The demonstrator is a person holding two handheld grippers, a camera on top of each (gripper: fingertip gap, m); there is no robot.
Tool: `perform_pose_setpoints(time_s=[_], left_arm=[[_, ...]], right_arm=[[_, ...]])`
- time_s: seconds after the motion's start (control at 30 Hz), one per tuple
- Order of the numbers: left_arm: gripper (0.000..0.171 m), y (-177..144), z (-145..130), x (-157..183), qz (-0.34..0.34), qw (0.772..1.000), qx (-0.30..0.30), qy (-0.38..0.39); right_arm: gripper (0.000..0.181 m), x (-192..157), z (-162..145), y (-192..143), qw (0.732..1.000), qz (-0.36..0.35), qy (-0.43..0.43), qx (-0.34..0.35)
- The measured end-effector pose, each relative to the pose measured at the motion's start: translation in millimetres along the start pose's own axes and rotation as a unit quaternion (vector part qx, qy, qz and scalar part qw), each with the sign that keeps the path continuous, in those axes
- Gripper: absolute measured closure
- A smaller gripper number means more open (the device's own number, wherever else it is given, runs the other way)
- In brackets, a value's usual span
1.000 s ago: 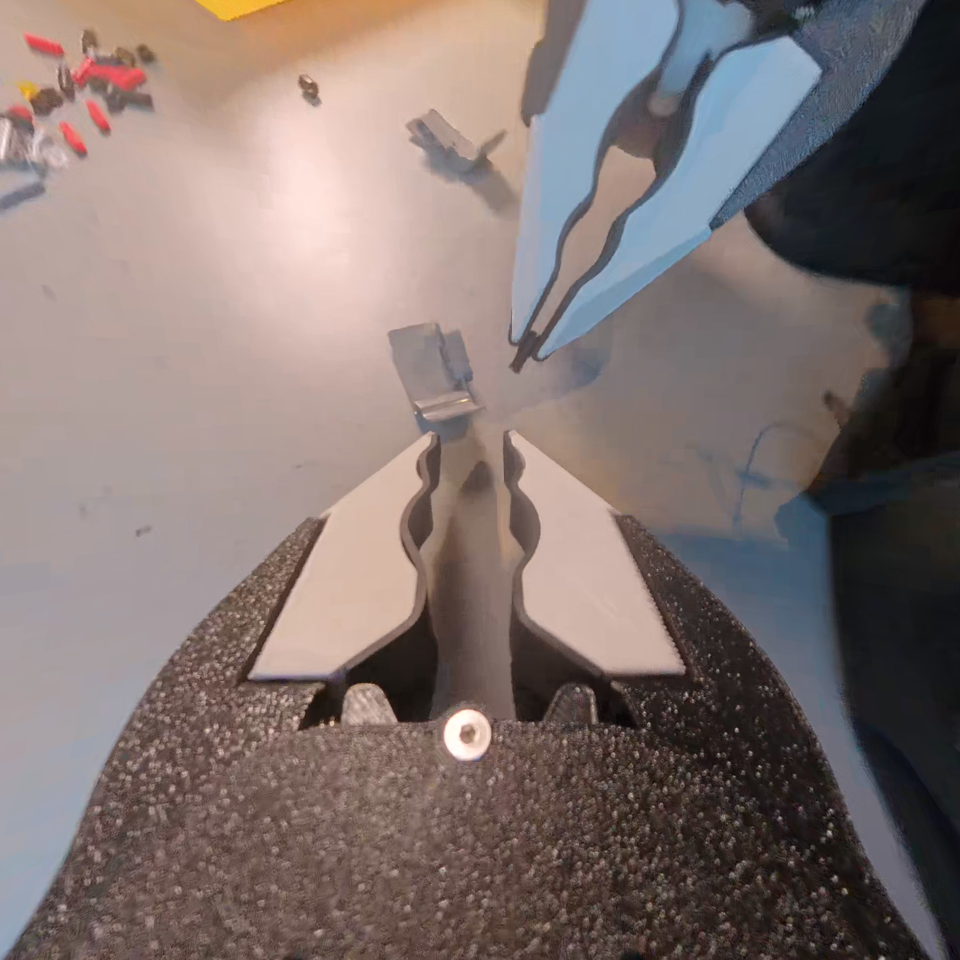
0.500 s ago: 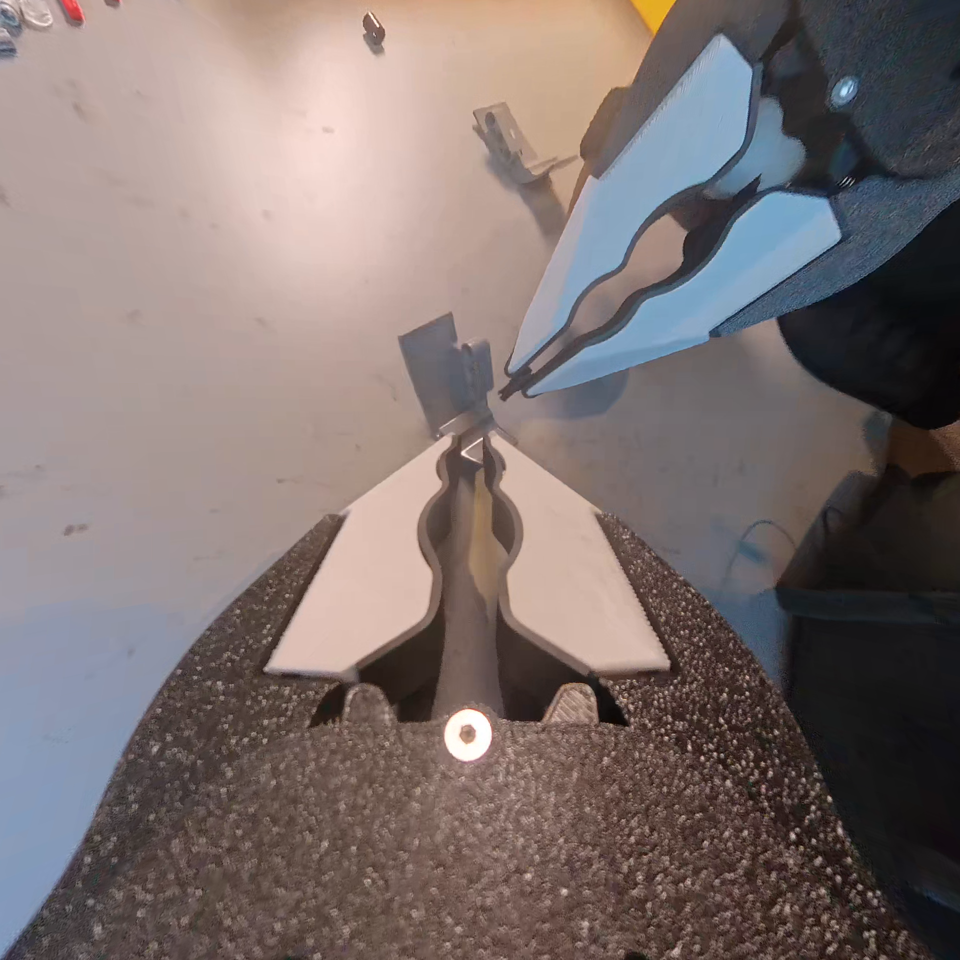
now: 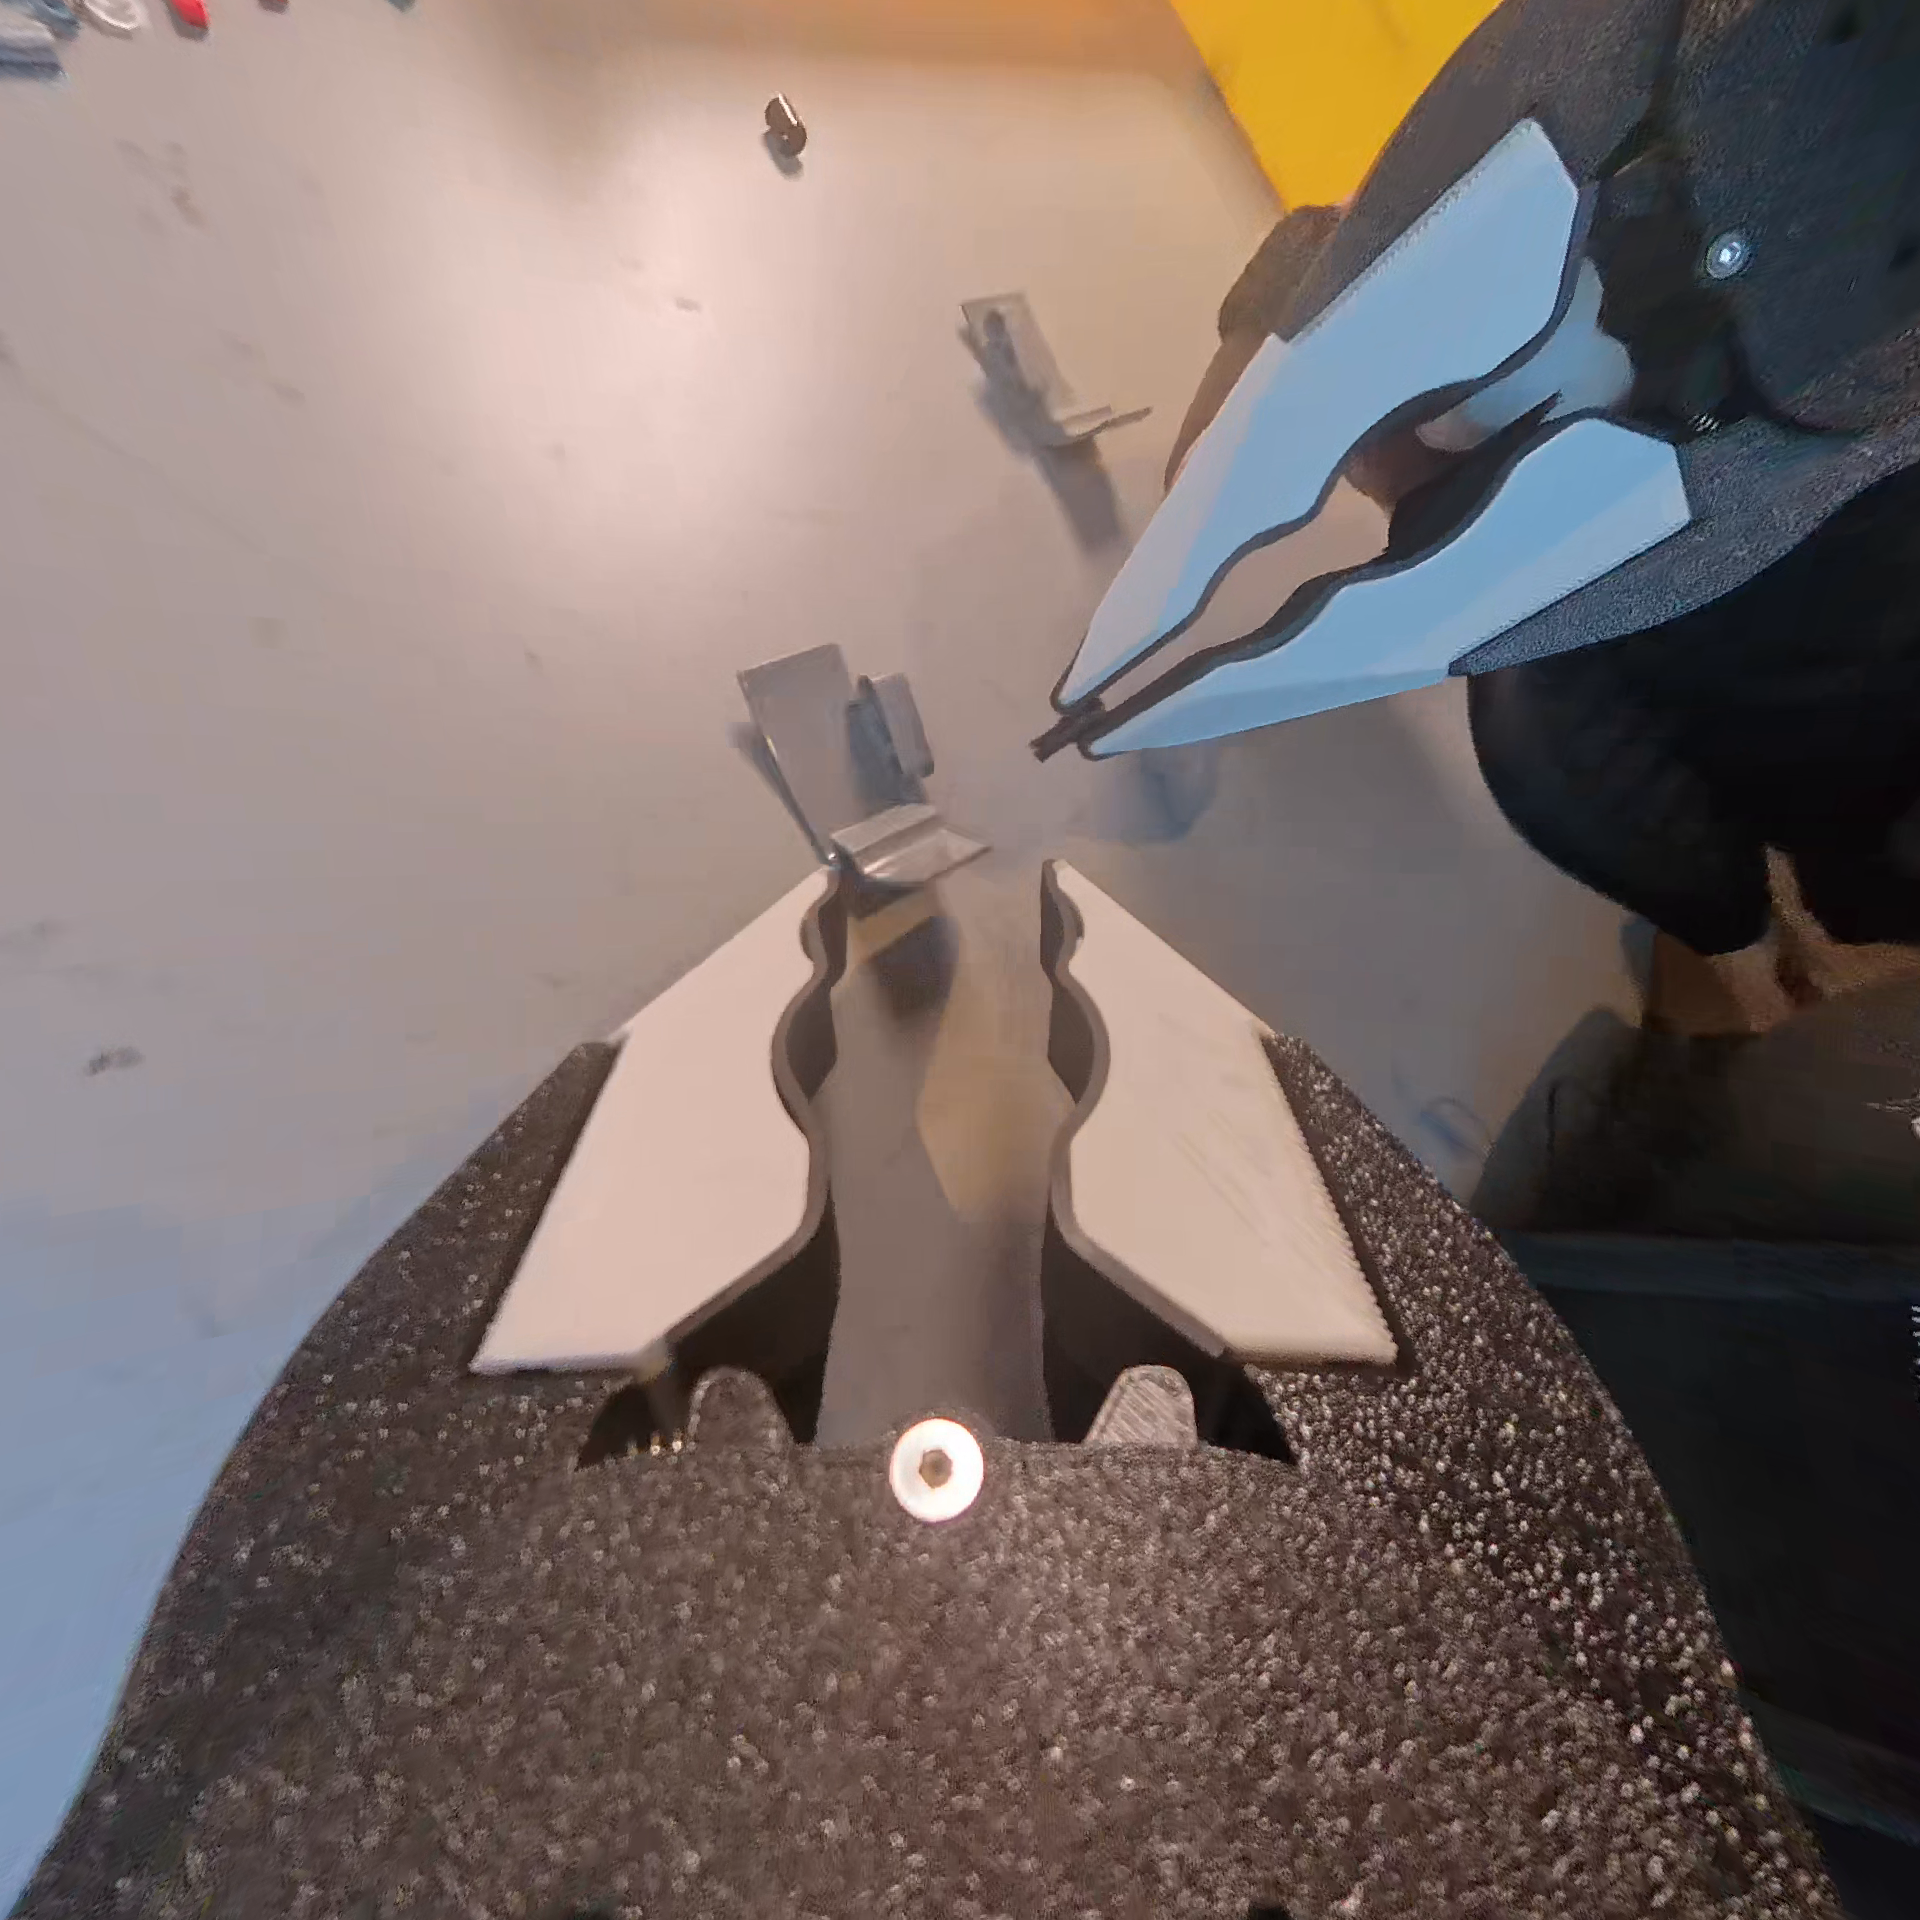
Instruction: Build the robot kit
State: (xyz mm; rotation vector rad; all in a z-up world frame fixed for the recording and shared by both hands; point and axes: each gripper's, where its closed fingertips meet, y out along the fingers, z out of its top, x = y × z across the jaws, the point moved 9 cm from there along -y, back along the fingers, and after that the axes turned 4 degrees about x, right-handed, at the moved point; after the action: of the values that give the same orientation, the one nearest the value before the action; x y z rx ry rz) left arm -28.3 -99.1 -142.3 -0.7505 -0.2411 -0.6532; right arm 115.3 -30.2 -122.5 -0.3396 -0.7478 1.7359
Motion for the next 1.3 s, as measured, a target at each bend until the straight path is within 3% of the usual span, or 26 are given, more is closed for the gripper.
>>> perform_pose_setpoints(time_s=[0.2, 0.33, 0.43, 0.53, 0.7, 0.87, 0.97, 1.1, 1.2, 1.3], left_arm=[[0.128, 11, 7, -2, 0.033, 0.999, -0.004, 0.013], [0.144, 16, 11, -4, 0.073, 0.991, -0.054, 0.098], [0.145, 11, 13, -12, 0.077, 0.987, -0.071, 0.123], [0.141, 5, 15, -18, 0.059, 0.991, -0.063, 0.101], [0.132, 4, 17, -21, -0.009, 0.999, -0.014, -0.033], [0.132, 13, 17, -15, 0.024, 0.999, -0.005, -0.036], [0.151, 20, 19, -13, 0.065, 0.997, -0.029, 0.017], [0.163, 20, 22, -9, 0.087, 0.987, -0.057, 0.119], [0.169, 13, 22, -3, 0.120, 0.961, -0.056, 0.244], [0.169, 9, 15, 8, 0.163, 0.918, -0.057, 0.356]], right_arm=[[0.177, 6, 0, -10, 1.000, -0.014, 0.007, 0.012], [0.177, 7, 0, -12, 1.000, -0.017, 0.009, 0.018], [0.177, 6, -1, -16, 0.999, -0.020, 0.010, 0.023], [0.177, 7, -2, -18, 0.999, -0.023, 0.012, 0.026], [0.177, 8, -2, -19, 0.999, -0.027, 0.014, 0.026], [0.177, 9, -4, -19, 0.999, -0.031, 0.020, 0.024], [0.177, 9, -4, -19, 0.999, -0.029, 0.022, 0.024], [0.177, 9, -4, -20, 0.999, -0.031, 0.021, 0.027], [0.177, 9, -3, -21, 0.998, -0.035, 0.018, 0.047], [0.177, 4, 1, -18, 0.998, -0.021, 0.018, 0.062]])
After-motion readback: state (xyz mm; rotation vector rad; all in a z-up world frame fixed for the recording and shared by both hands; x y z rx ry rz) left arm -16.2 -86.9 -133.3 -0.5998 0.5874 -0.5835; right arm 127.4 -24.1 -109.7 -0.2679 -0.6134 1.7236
